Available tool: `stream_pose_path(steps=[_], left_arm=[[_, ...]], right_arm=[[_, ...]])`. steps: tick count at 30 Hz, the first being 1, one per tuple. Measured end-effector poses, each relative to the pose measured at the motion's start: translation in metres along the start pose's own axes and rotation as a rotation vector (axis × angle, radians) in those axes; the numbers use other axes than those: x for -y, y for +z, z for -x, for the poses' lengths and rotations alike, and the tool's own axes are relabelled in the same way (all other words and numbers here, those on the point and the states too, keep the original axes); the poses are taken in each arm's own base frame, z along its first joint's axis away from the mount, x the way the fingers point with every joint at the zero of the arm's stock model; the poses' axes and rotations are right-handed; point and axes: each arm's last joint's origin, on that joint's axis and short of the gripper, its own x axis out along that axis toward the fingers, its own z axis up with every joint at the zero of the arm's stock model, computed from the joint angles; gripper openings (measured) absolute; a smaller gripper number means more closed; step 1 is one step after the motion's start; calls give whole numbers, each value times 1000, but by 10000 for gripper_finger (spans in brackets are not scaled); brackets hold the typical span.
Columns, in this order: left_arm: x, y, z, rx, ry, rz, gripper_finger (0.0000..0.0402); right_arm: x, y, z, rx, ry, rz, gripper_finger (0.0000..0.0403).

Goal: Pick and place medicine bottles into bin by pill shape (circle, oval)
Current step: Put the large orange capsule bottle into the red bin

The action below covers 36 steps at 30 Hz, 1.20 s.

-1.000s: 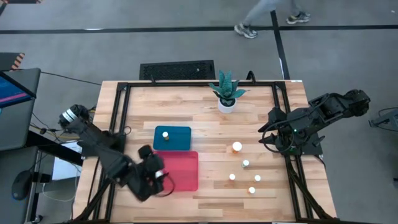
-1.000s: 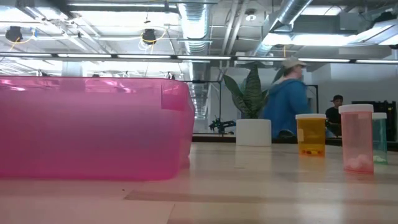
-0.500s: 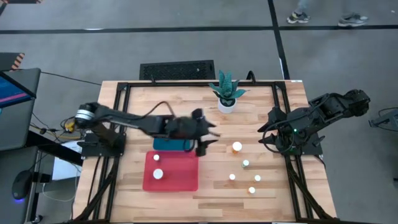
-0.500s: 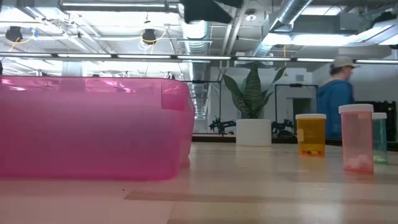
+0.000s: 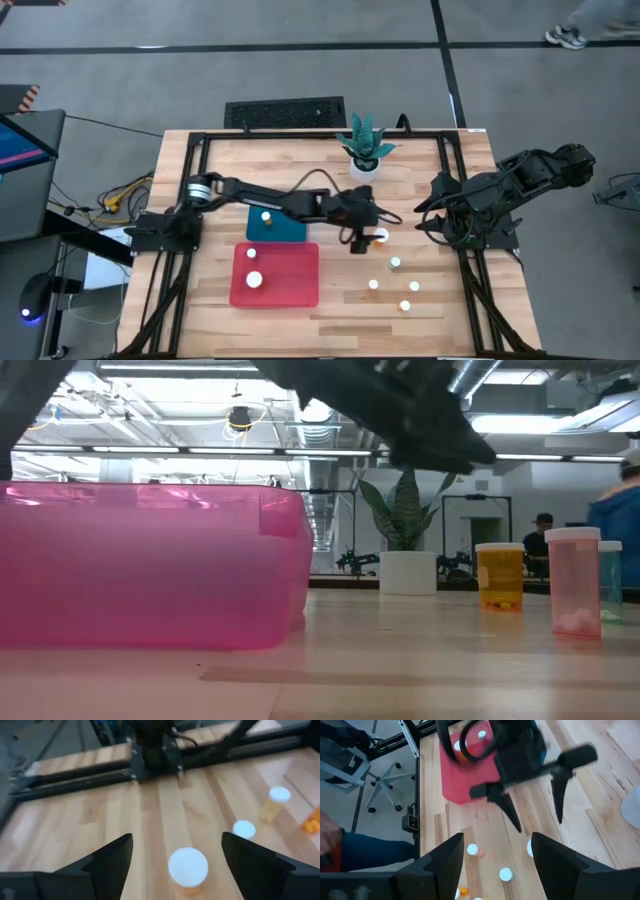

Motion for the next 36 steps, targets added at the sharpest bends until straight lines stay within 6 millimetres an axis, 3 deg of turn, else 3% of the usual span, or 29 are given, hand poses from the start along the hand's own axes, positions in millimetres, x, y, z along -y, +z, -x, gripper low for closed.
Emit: stream_pose_path(steps=[5,14,26,36], left_arm=[[4,-8,-32,-42,-71,-13,307],[5,-31,-64,-119,-64,-41,307],[5,-44,-69,-187,-66,-53,303],[6,-45,-69,-197,-85,-45,206]], right_arm=[[0,0,0,1,1,-7,240],[0,1,0,7,4,-11,240],[0,1,0,8,5,-20,240],[0,1,0,10,2,-20,240]])
